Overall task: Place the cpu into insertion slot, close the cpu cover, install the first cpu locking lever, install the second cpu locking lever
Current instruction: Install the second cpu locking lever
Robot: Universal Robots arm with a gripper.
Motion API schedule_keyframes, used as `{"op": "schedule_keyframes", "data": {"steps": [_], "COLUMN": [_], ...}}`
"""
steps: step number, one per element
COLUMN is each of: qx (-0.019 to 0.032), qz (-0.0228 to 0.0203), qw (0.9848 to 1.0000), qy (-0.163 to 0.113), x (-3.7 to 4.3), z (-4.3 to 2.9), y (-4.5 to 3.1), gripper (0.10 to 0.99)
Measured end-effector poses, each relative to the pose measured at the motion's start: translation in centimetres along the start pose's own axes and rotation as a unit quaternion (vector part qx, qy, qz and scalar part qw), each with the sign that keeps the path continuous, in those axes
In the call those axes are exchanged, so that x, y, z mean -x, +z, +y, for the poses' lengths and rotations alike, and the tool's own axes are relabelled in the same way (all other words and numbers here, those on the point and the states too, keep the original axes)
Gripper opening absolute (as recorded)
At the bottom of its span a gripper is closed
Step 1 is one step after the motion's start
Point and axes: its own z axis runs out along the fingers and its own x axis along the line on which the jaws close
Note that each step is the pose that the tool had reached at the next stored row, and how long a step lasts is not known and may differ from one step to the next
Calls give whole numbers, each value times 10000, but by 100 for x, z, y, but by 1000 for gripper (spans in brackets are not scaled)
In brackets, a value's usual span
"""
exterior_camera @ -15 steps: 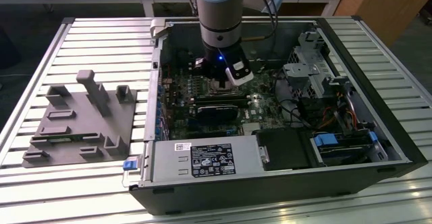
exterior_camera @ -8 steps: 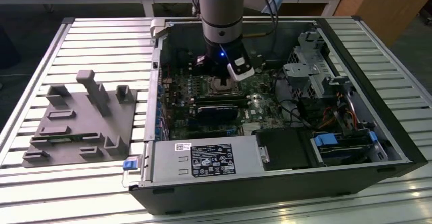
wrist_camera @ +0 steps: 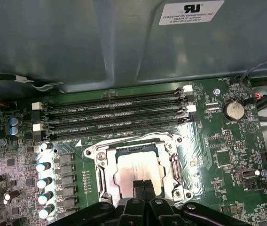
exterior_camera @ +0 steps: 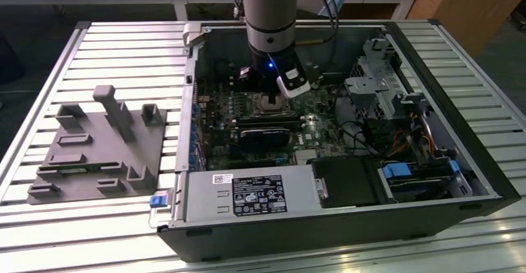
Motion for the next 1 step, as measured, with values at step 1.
{"op": "schedule_keyframes", "data": {"steps": [1], "qx": [0], "qz": [0], "qw": [10000], "qy": [0], "x": [0], "z": [0], "y": [0], "gripper": [106]}}
